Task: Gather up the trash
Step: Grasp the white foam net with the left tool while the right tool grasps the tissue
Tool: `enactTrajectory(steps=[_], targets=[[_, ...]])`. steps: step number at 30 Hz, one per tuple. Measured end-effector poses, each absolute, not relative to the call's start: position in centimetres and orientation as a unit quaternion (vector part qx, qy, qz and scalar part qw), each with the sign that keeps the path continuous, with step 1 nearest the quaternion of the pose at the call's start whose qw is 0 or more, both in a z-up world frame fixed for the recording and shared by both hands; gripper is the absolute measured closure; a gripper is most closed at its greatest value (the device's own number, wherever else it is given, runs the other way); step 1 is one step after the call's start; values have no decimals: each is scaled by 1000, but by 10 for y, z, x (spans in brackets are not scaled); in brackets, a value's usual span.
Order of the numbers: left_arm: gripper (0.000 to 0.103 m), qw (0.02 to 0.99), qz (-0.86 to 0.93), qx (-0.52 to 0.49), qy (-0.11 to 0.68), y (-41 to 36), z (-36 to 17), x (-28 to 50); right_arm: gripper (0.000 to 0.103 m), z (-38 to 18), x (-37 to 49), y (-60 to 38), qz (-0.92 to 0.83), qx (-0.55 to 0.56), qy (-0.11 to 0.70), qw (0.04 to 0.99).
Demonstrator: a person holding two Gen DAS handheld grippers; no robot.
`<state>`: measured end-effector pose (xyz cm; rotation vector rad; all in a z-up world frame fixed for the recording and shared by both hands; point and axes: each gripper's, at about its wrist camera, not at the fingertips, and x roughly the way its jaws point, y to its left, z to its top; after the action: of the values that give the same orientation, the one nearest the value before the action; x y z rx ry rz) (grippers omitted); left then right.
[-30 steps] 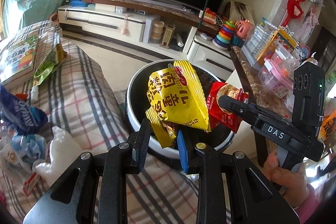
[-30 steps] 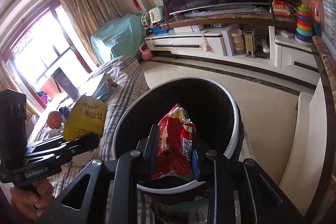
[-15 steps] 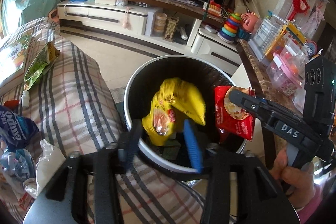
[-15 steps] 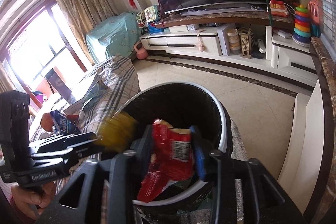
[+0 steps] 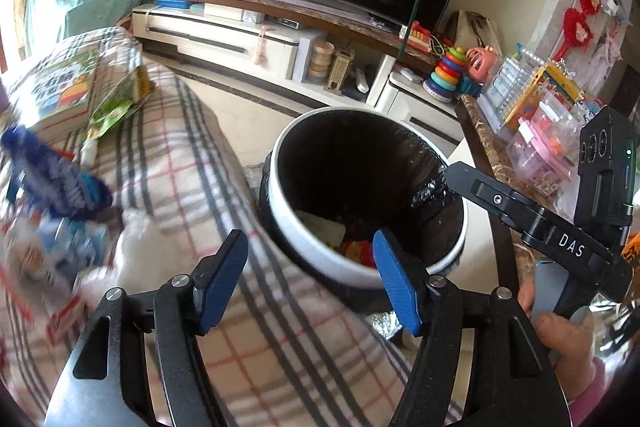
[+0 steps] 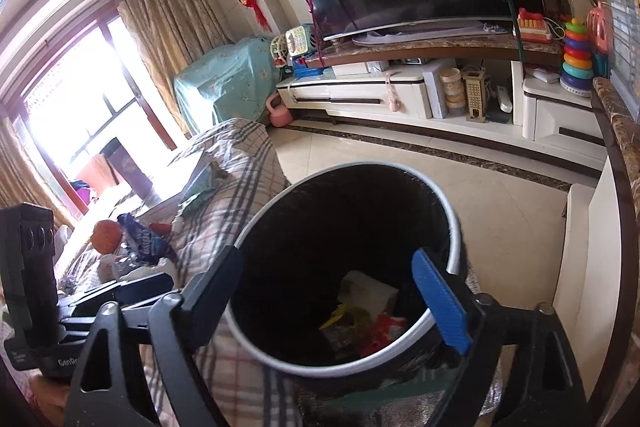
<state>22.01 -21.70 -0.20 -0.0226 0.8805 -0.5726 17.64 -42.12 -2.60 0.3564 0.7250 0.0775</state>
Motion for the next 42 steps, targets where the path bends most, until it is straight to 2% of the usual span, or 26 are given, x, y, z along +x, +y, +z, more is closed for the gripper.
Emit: enactTrajectory(steps=[21, 42], targets=[[33, 885, -194, -76, 417, -101, -18, 151, 11, -28, 128, -335, 93, 139, 331, 929], [32, 889, -111, -123, 426, -12, -42, 135, 11, -49, 129, -265, 152, 117, 383, 904]])
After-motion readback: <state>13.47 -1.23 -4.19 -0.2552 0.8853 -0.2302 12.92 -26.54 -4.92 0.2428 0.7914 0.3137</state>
